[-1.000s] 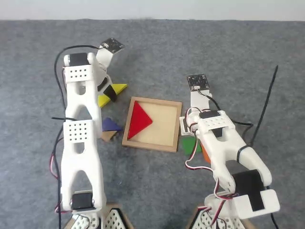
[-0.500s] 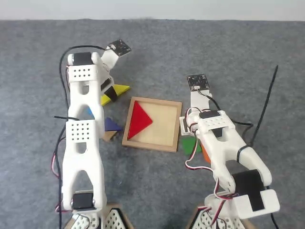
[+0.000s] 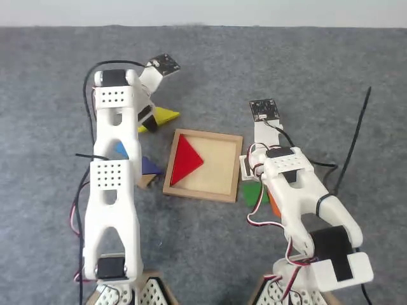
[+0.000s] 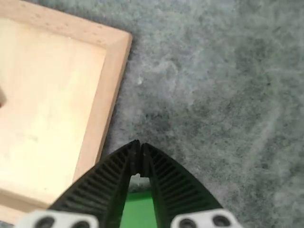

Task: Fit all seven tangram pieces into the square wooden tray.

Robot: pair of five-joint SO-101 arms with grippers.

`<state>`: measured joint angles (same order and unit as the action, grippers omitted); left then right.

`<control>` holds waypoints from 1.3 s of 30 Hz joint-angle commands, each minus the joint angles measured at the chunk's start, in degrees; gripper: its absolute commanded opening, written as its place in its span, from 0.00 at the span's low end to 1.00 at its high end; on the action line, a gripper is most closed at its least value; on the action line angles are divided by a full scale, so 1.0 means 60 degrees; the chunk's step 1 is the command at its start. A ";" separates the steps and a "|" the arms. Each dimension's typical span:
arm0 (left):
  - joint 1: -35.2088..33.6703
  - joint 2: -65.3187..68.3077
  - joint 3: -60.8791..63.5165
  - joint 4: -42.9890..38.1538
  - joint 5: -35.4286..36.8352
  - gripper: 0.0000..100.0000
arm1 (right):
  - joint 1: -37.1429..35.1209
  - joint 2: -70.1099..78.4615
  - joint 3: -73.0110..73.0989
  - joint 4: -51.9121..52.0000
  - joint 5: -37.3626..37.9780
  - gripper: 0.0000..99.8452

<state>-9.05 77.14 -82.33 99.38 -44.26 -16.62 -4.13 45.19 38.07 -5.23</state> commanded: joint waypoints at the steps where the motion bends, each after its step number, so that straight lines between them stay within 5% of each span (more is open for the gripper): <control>1: 0.0000 -0.0044 -0.0168 0.0234 0.0322 0.15 | 0.0139 -0.0418 -0.0542 0.0007 -0.0088 0.01; 13: -0.0029 -0.1744 0.0520 0.0234 0.0527 0.15 | 0.0139 -0.0418 -0.0542 0.0007 -0.0088 0.01; 20: 0.0264 -0.2857 0.0505 0.0117 0.1055 0.32 | 0.0125 -0.0418 -0.0542 0.0007 -0.0088 0.01; 34: 0.0176 -0.1465 0.0711 -0.2593 0.0059 0.32 | 0.0154 -0.0418 -0.0542 -0.0007 -0.0088 0.01; 36: 0.0132 -0.1245 0.0696 -0.2886 0.0440 0.32 | 0.0154 -0.0418 -0.0542 -0.0007 -0.0088 0.01; 39: 0.0103 -0.1158 0.0667 -0.3209 0.2799 0.32 | 0.0139 -0.0418 -0.0557 -0.0007 -0.0088 0.01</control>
<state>-8.00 71.16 -77.76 83.38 -41.45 -16.62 -4.13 45.19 38.07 -5.23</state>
